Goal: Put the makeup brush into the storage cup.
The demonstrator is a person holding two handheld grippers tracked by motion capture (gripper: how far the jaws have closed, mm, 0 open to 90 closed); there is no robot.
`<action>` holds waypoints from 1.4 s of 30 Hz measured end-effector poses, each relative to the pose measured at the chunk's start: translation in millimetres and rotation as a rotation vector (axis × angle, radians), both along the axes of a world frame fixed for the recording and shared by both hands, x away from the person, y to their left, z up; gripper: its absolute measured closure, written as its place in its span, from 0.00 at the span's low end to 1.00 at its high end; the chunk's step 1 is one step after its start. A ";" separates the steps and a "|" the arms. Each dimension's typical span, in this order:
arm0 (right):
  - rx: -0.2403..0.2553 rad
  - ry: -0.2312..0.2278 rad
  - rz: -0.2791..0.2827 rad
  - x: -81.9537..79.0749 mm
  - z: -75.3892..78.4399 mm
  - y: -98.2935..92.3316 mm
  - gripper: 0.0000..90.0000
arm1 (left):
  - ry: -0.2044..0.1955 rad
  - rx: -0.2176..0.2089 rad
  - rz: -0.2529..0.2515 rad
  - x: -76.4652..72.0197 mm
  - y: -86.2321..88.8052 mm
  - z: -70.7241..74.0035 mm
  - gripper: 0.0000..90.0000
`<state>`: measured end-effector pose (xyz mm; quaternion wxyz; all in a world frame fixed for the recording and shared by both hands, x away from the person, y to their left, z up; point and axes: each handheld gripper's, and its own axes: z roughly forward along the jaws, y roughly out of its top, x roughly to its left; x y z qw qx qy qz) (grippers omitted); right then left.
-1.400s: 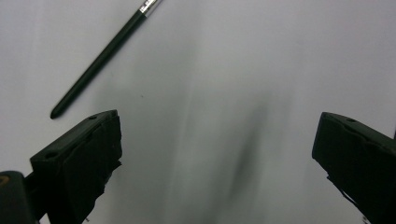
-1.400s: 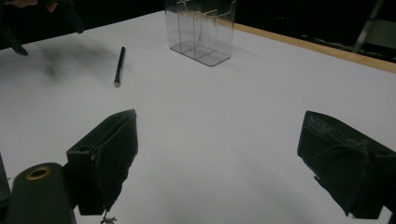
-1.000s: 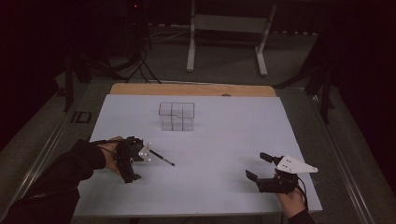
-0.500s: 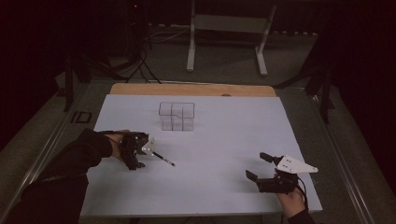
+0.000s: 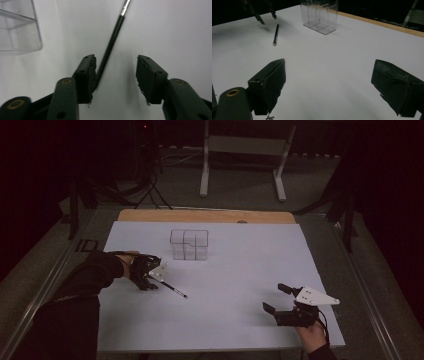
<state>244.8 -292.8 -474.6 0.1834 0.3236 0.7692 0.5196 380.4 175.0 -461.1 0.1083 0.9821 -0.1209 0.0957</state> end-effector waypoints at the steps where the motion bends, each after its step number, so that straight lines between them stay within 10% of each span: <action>1: 0.001 0.000 0.001 0.0 0.0 0.0 0.14 | 0.004 -0.003 -0.006 1.4 0.5 -0.5 0.61; 13: -0.001 0.003 0.002 1.0 -1.1 0.2 0.14 | 0.024 0.014 -0.104 19.3 -1.7 -9.9 0.74; 17: 0.001 0.005 0.001 1.0 -1.2 0.2 0.14 | 0.092 0.002 -0.091 23.4 -4.4 -12.2 0.76; 42: 0.008 0.006 0.000 -0.3 -0.2 -1.2 0.14 | 0.159 0.188 -0.179 32.3 -25.4 -26.8 0.93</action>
